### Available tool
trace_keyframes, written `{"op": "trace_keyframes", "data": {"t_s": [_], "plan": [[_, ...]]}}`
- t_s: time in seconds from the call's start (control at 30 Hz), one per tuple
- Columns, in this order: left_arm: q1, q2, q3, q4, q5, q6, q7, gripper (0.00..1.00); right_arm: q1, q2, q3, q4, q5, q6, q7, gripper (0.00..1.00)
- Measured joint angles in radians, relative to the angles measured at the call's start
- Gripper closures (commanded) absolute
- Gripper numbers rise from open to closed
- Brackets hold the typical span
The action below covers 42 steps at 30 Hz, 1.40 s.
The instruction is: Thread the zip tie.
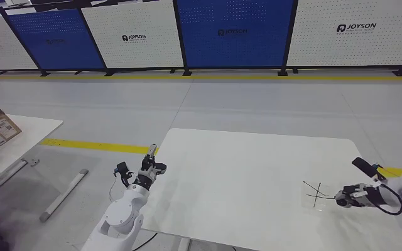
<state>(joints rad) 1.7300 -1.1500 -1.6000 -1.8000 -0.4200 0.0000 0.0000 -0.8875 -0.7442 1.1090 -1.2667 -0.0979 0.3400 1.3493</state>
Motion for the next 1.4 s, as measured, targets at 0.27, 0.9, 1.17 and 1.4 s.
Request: {"op": "trace_keyframes", "data": {"t_s": [0.27, 0.9, 1.17, 1.4], "plan": [[0.000, 0.000, 0.000, 0.000, 0.000, 0.000, 0.000, 0.00, -0.078, 0.026, 0.118, -0.064, 0.086, 0.000, 0.002, 1.00], [0.000, 0.000, 0.000, 0.000, 0.000, 0.000, 0.000, 0.00, -0.089, 0.020, 0.141, -0.109, 0.168, -0.087, -0.060, 1.00], [0.000, 0.000, 0.000, 0.000, 0.000, 0.000, 0.000, 0.00, -0.056, -0.013, 0.064, -0.170, 0.325, -0.164, -0.049, 1.00], [0.000, 0.000, 0.000, 0.000, 0.000, 0.000, 0.000, 0.00, -0.045, -0.018, 0.042, -0.162, 0.329, -0.162, -0.043, 1.00]]}}
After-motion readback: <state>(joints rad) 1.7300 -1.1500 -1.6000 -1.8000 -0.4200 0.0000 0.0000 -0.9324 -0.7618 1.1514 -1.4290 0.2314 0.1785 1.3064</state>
